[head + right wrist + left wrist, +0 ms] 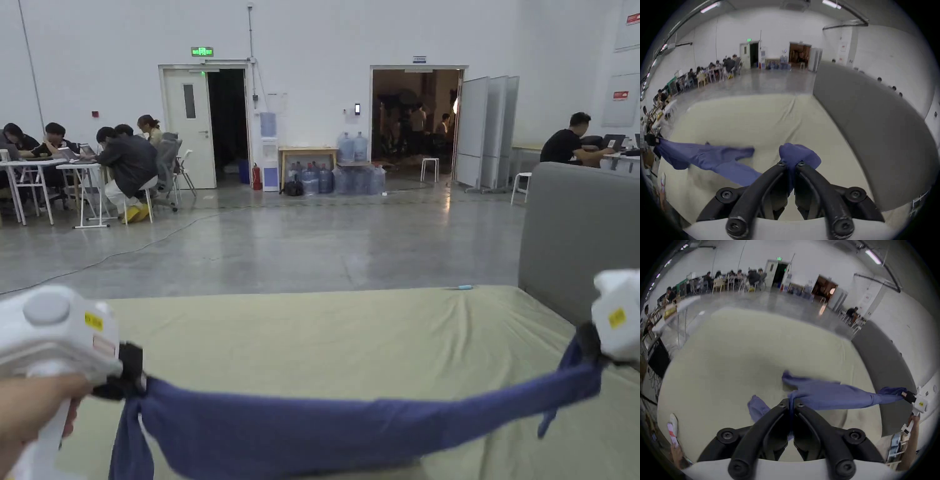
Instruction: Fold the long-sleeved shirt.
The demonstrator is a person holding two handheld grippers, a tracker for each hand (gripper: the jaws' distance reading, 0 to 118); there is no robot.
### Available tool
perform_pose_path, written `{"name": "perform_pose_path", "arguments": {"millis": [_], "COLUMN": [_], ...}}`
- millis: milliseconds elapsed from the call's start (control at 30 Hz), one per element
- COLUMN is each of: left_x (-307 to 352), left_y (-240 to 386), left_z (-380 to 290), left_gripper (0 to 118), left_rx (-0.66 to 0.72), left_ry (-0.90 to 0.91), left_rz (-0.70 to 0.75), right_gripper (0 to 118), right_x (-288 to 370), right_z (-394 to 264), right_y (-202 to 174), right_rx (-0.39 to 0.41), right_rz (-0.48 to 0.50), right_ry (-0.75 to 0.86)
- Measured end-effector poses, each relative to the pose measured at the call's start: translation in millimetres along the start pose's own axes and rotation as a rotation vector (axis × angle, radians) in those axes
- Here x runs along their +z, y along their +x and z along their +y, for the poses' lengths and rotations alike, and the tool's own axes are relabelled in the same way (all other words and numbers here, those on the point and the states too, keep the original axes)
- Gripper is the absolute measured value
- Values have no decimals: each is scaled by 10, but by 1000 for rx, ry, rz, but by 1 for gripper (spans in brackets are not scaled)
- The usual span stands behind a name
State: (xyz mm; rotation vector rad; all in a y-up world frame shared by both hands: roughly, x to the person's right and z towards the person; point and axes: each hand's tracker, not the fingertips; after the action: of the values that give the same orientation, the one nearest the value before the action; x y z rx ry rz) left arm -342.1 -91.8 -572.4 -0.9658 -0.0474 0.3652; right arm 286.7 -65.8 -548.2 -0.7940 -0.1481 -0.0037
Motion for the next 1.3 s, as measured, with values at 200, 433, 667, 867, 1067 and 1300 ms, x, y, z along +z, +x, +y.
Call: {"name": "perform_pose_path", "arguments": {"millis": [200, 433, 667, 867, 1067, 1300], "left_x": [-314, 53, 246, 20, 167, 485], "left_y": [-385, -711, -1000, -1186, -1116, -692], "left_z": [-903, -1841, -2530, -2888, -2809, -2993], "left_gripper": [0, 0, 0, 1, 114, 0], "left_rx": [-26, -53, -56, -2, 5, -37], "left_ry": [-180, -246, -288, -355, -185, -91], "left_rz": [3, -14, 26, 19, -1, -81], "right_gripper": [2, 2, 2, 67, 86, 0], "right_x": [-54, 368, 470, 271, 311, 892], "right_z": [-1267, -2210, -2841, -3015, -2789, -2605], "right_y": [96, 126, 90, 169, 394, -128], "right_rx": [-21, 14, 64, -69, -370, -204], "right_rz": [86, 146, 141, 213, 351, 232], "right_ry": [-143, -231, -339, -415, -411, -214]}}
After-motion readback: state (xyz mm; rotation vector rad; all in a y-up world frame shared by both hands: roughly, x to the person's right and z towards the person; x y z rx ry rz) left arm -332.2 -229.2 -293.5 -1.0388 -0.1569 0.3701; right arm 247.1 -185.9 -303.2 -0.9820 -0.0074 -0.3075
